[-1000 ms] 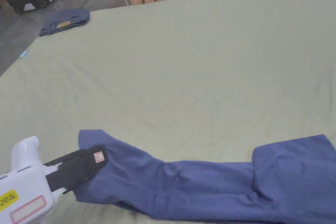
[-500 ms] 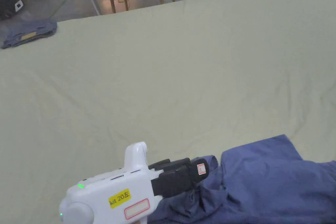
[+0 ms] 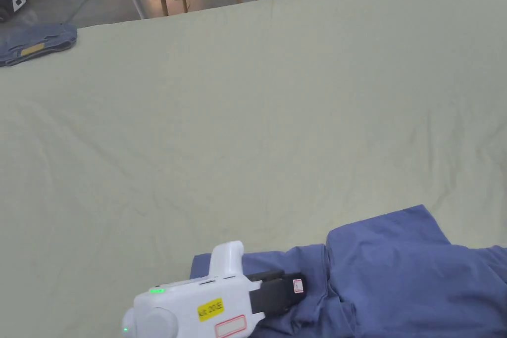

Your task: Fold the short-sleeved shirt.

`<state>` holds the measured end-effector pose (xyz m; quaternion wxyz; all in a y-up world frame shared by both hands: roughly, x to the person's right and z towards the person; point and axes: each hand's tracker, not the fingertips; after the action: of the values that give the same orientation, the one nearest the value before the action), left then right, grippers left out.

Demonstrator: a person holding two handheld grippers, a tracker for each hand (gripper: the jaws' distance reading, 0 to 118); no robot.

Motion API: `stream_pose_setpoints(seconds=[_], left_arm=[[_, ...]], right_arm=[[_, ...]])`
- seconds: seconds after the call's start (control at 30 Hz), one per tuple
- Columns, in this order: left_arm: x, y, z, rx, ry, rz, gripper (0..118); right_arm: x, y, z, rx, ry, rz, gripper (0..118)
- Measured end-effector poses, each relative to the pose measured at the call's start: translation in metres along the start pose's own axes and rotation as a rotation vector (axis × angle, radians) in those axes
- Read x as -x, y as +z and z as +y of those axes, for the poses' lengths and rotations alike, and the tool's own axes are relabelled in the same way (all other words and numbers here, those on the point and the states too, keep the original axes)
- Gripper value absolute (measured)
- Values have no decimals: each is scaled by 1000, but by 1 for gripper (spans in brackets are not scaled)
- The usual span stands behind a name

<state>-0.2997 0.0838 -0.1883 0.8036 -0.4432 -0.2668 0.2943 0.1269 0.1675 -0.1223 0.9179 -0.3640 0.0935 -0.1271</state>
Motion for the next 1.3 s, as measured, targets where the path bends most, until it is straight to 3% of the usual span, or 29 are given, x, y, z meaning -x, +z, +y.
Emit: stream_pose_setpoints(seconds=[0.03, 0.07, 0.2, 0.3, 0.33, 0.37, 0.4, 0.5, 0.6, 0.73, 0.97, 1.03, 1.13, 1.2, 1.3], left_arm=[[1, 23, 3, -34, 0, -14, 63], [2, 42, 3, -105, -16, 8, 74], [35, 123, 2, -319, 20, 126, 76], [76, 135, -3, -286, 198, 156, 74], [86, 129, -6, -271, 232, 141, 65], [94, 120, -10, -256, 259, 101, 31], [101, 107, -13, -240, 296, 43, 10], [104, 74, -20, -243, 453, -147, 6], [99, 70, -23, -243, 376, -104, 5], [83, 117, -19, -410, 433, -98, 5], [4, 203, 17, -479, 138, 83, 5], [-32, 180, 29, -421, 24, 148, 5], [-70, 93, 29, -224, -42, 31, 5], [-84, 36, 25, -154, -82, 60, 5], [-90, -29, 18, -15, -29, -44, 8]], right_arm=[[1, -3, 1, 7, -1, 3, 0], [1, -5, 2, 11, 0, 4, 0], [3, -7, 3, 17, 5, 18, 0], [4, -6, 2, 19, 13, 21, 0], [4, -6, 2, 22, 15, 20, 0], [4, -6, 2, 24, 15, 17, 0], [5, -6, 2, 26, 14, 15, 0], [6, -3, 4, 36, 17, 15, 0], [2, 1, 4, 31, 47, 12, 0], [-3, 3, 5, 25, 26, 9, 0], [-6, 2, 4, 26, 22, 5, 0], [-8, 2, 5, 21, 13, 8, 0], [-11, 5, 5, 9, -27, 17, 0], [-11, 9, 3, 0, -37, 18, 0], [-10, 17, 1, -8, -36, 10, 0]])
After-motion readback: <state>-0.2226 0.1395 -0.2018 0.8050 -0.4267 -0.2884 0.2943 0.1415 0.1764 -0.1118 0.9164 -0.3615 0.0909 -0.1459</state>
